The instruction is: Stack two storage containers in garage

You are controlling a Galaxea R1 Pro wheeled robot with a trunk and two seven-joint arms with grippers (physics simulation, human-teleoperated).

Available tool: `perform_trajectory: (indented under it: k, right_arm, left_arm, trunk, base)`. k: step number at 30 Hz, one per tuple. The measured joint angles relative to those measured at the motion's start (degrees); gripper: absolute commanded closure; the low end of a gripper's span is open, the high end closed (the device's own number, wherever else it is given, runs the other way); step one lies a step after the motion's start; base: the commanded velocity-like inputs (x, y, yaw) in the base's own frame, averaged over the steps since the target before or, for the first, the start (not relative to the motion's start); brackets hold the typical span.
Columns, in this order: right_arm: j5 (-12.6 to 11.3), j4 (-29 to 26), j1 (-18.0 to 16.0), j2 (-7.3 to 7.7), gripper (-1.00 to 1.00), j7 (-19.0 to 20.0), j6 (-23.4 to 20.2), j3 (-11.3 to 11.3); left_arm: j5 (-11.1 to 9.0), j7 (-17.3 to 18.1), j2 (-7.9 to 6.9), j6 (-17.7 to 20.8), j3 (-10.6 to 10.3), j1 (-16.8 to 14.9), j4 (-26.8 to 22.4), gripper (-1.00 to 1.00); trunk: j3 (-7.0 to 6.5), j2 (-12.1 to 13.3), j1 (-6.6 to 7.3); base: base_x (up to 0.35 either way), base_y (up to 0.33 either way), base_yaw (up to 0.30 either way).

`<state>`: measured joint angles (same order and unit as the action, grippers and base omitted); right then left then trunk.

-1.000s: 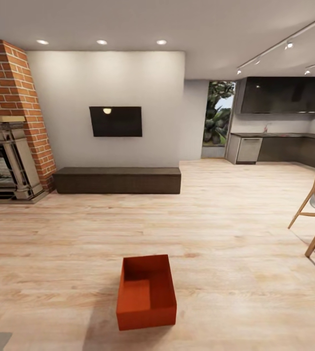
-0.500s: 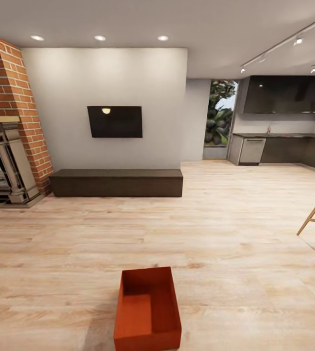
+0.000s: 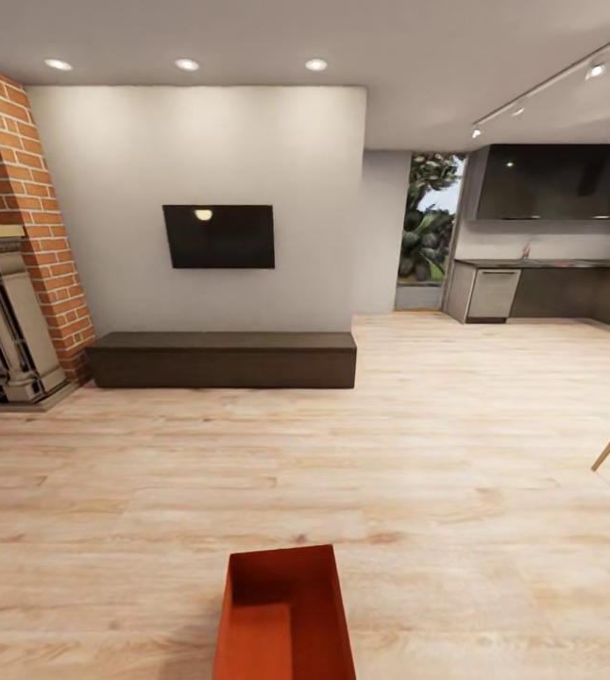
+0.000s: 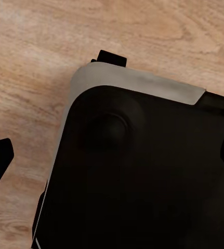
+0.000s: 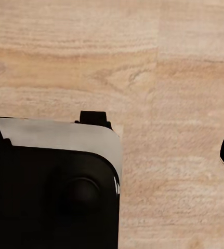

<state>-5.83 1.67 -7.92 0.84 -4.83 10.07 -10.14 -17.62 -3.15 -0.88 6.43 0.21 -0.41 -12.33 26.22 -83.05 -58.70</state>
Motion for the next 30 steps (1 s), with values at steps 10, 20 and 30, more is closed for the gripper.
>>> perform_trajectory:
  k: [10, 20, 30]
  right_arm:
    - [0.0, 0.0, 0.0, 0.06, -1.00, 0.2, 0.0, 0.0]
    - [0.0, 0.0, 0.0, 0.06, -1.00, 0.2, 0.0, 0.0]
    - [0.0, 0.0, 0.0, -0.44, -1.00, -0.4, -0.1, 0.1]
  left_arm:
    - [0.1, 0.0, 0.00, 0.0, 0.0, 0.0, 0.0, -1.00]
    - [0.2, 0.0, 0.00, -0.2, 0.0, 0.0, -0.4, -1.00]
    - [0.2, 0.0, 0.00, -0.2, 0.0, 0.1, -0.7, -1.00]
  trunk:
    - [0.00, 0.0, 0.00]
    - [0.00, 0.0, -0.03]
    - [0.00, 0.0, -0.04]
  base:
    - [0.326, 0.002, 0.000]
    - [0.148, 0.030, 0.000]
    - [0.004, 0.001, 0.032]
